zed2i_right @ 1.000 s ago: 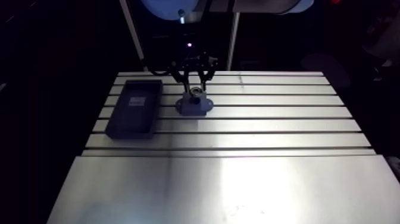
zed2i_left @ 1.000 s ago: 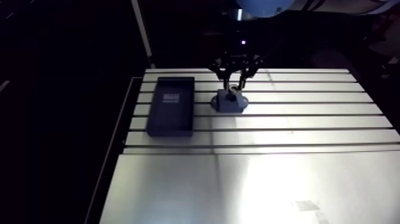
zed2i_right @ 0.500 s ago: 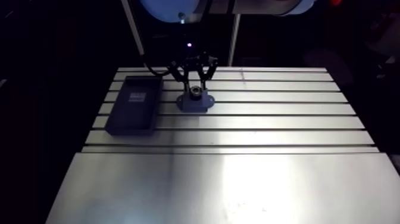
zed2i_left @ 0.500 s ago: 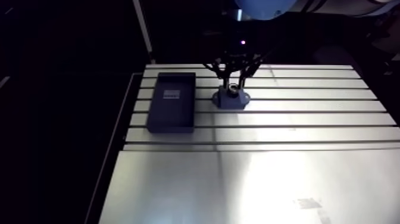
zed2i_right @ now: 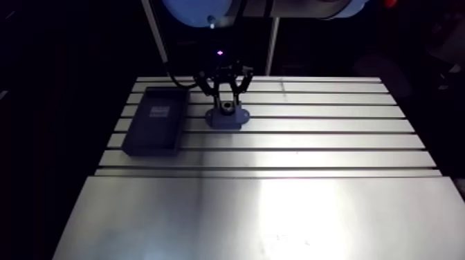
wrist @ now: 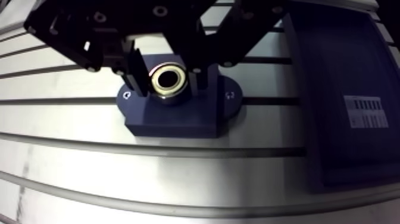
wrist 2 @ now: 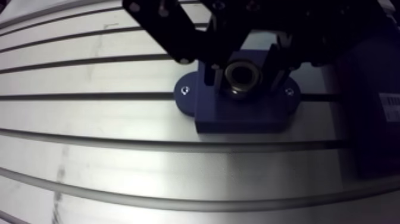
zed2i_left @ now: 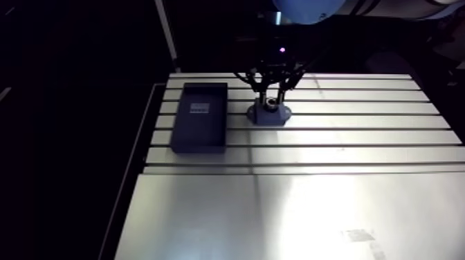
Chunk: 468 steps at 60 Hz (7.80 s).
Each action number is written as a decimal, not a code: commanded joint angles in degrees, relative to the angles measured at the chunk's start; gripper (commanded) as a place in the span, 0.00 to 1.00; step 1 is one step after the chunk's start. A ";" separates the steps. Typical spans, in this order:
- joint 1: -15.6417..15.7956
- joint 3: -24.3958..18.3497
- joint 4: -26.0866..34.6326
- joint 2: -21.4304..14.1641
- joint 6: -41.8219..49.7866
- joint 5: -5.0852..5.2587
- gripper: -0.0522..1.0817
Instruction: Pick up the bearing and press it into the housing until flush.
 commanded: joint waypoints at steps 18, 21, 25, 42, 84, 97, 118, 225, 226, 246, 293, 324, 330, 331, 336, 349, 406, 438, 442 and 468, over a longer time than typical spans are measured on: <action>0.05 0.39 -0.09 0.03 -0.03 -0.07 0.58; 0.05 0.39 -0.09 0.03 -0.03 -0.07 0.58; 0.05 0.39 -0.09 0.03 -0.03 -0.07 0.58; 0.05 0.39 -0.26 0.12 0.05 -0.07 0.58; 0.03 0.66 -0.35 0.56 -0.11 -0.07 0.25; 0.22 0.57 -0.35 0.56 -0.12 0.00 0.10; 0.30 -0.55 -0.18 -0.22 -0.12 0.37 0.14; 0.40 0.83 1.51 -2.08 -0.36 0.29 0.94; 0.40 0.91 1.50 -2.08 -0.38 0.28 0.94; 0.40 0.83 1.41 -1.99 -0.39 0.11 0.94; 0.06 0.74 -0.09 -1.46 -1.39 0.63 0.94; 0.22 0.92 -0.26 -1.20 -1.70 0.63 0.94; 0.22 0.92 -0.26 -1.20 -1.63 0.56 0.94; 0.22 0.92 -0.26 -1.13 -1.69 0.55 0.94; 0.22 0.92 -0.35 -1.04 -1.63 0.54 0.94; 0.13 0.92 -0.35 -0.86 -1.70 0.54 0.94; 0.05 1.54 -0.53 -0.85 -1.70 0.46 0.94; 0.05 1.62 -0.53 -0.76 -1.70 0.46 0.94; 0.05 1.62 -0.53 -0.76 -1.70 0.47 0.94; 0.05 1.62 -0.53 -0.67 -1.79 0.46 0.94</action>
